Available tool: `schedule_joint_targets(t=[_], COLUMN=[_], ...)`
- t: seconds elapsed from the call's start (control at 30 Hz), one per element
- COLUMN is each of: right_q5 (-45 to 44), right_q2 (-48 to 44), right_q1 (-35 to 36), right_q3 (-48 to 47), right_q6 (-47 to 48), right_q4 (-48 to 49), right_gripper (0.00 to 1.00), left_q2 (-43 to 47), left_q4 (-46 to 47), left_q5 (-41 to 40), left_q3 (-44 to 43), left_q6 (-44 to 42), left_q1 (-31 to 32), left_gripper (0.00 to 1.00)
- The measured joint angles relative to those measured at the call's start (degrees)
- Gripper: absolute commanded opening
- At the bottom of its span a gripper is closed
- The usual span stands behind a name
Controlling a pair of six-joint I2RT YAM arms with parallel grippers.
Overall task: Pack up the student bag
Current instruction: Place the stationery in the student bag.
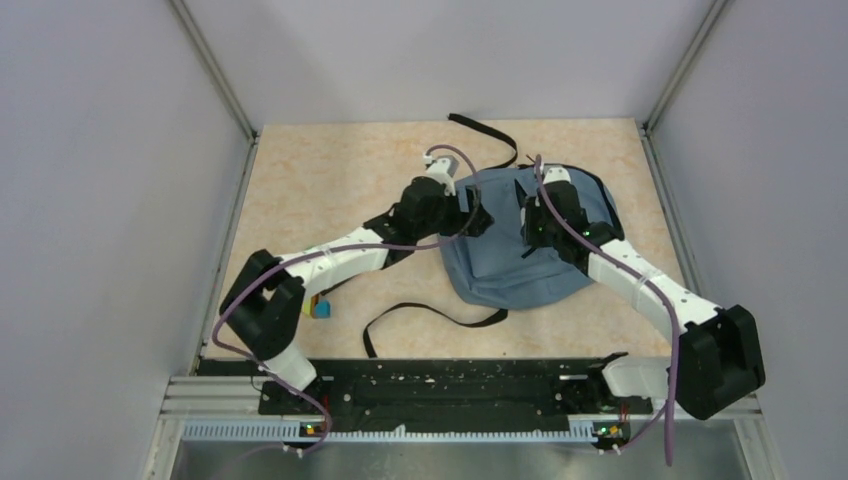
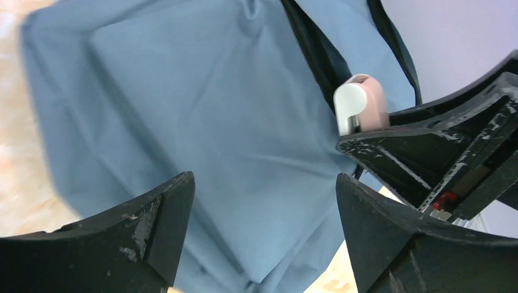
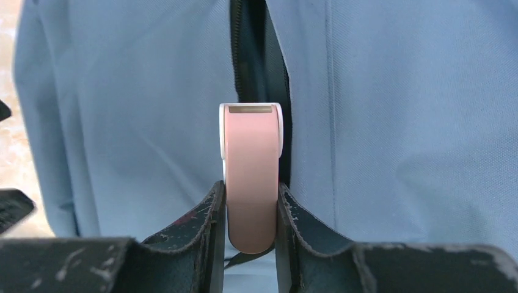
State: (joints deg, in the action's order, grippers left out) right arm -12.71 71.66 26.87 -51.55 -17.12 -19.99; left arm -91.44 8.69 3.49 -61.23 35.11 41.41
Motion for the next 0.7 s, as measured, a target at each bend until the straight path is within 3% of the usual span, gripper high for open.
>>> schedule_joint_targets(t=[0.4, 0.7], right_q5=[3.82, 6.05], right_q2=[7.45, 7.61], right_q1=[-5.14, -8.90], right_q3=[-5.31, -5.95], right_q6=[3.93, 5.18], right_q4=[-3.98, -4.96], right_gripper=[0.04, 0.03], left_q2=[-16.52, -24.59], left_q4=[-10.45, -17.11], left_q5=[-0.48, -1.95], left_q3=[-24.24, -33.53], left_q6=[-5.77, -8.22], left_q1=[2.89, 2.91], left_gripper=[0.91, 0.92])
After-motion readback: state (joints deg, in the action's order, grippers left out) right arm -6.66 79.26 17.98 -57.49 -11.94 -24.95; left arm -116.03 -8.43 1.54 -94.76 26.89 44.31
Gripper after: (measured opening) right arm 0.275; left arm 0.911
